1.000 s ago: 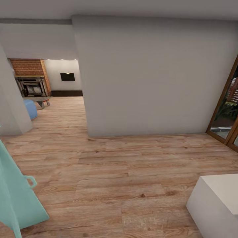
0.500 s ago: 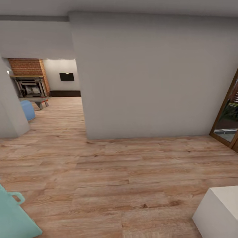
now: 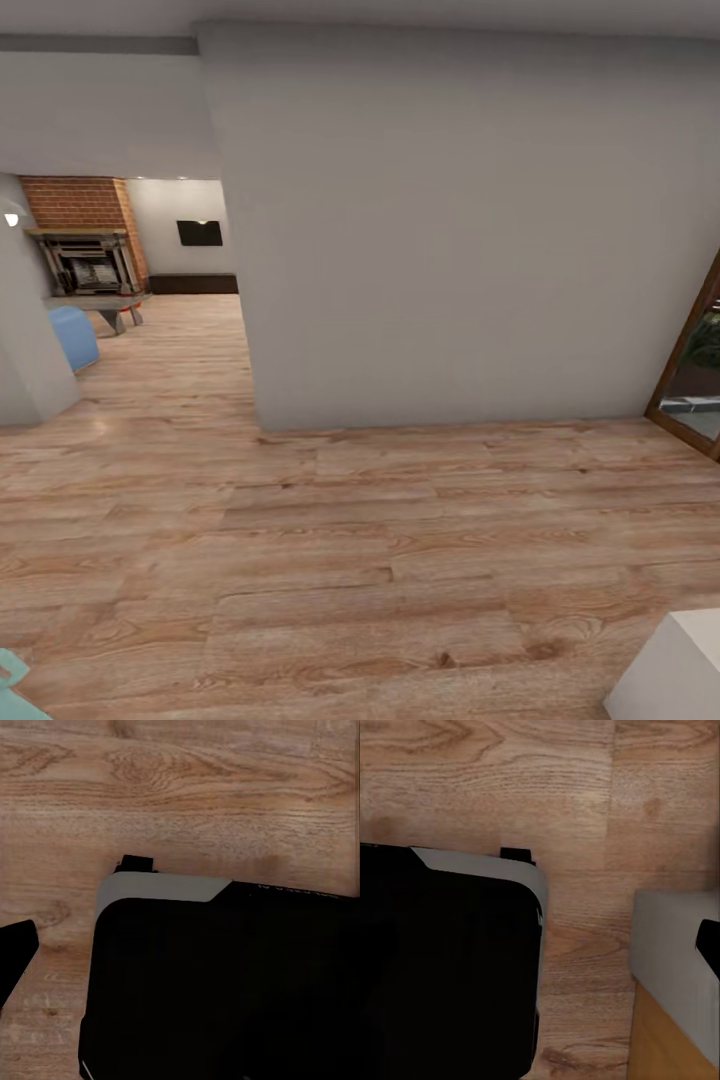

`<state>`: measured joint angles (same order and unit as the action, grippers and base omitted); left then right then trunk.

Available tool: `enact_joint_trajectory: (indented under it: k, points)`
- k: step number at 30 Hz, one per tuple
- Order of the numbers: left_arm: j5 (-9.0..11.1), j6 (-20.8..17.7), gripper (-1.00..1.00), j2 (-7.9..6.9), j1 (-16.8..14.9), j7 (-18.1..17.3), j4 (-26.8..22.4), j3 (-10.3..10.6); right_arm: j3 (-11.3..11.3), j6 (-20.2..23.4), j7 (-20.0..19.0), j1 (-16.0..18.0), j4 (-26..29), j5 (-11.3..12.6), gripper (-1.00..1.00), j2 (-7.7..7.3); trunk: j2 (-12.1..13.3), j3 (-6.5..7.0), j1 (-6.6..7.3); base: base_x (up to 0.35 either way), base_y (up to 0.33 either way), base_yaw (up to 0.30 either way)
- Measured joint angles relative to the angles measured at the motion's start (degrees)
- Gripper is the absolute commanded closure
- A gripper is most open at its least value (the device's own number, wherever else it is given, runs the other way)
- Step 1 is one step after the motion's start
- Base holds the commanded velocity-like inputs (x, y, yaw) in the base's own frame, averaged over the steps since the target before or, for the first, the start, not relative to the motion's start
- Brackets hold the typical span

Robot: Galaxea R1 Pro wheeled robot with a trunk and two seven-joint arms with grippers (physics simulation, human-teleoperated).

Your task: Move the two storage containers from the living room to the garage. In the garage, place one container on the floor and stack the other container on top of it (either order is fine).

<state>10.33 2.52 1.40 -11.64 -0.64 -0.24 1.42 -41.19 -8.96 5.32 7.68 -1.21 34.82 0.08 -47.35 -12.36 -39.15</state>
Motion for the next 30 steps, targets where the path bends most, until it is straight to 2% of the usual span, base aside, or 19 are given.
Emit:
enact_joint_trajectory:
  k: [24,30]
  points:
    - [0.0,0.0,-1.00,-0.06,0.0,0.0,0.0,0.0,0.2,-0.1,0.0,0.0,0.0,0.2,-1.00,-0.04,0.0,0.00,0.00,0.322,0.000,0.001]
    - [0.0,0.0,-1.00,-0.08,0.0,0.0,0.0,0.0,0.1,0.0,0.0,0.0,0.0,0.2,-1.00,0.09,0.0,-0.17,0.00,0.322,0.000,0.176]
